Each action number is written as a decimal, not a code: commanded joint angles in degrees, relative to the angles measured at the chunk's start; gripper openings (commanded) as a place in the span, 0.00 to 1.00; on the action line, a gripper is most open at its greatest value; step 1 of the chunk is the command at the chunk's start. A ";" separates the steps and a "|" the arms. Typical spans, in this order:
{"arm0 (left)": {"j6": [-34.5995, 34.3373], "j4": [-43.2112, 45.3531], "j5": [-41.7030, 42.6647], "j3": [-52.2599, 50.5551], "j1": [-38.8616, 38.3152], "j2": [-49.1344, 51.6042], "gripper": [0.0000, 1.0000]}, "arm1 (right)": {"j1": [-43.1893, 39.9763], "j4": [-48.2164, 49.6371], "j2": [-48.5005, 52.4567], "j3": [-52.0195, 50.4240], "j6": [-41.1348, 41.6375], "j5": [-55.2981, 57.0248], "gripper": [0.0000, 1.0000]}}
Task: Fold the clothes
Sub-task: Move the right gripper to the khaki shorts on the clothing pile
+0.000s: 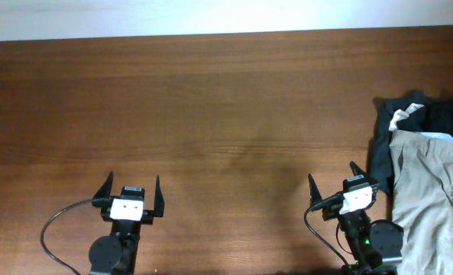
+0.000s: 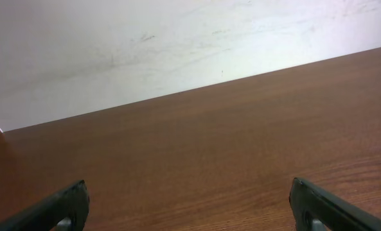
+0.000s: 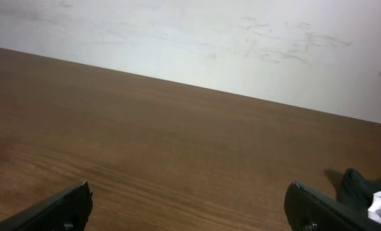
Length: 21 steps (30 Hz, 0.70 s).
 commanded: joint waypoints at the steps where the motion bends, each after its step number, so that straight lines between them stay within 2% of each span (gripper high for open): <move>1: -0.72 0.15 -0.02 -0.44 0.15 -0.22 0.99 | 0.24 0.00 -0.44 -0.44 0.59 0.35 0.99; 19: -0.72 0.11 0.00 -0.44 0.15 -0.22 0.99 | 0.20 0.02 -0.44 -0.44 0.63 0.22 0.99; 21: -0.72 0.26 0.02 -0.44 0.11 -0.22 0.99 | 0.20 0.26 -0.44 -0.44 0.63 -3.85 0.99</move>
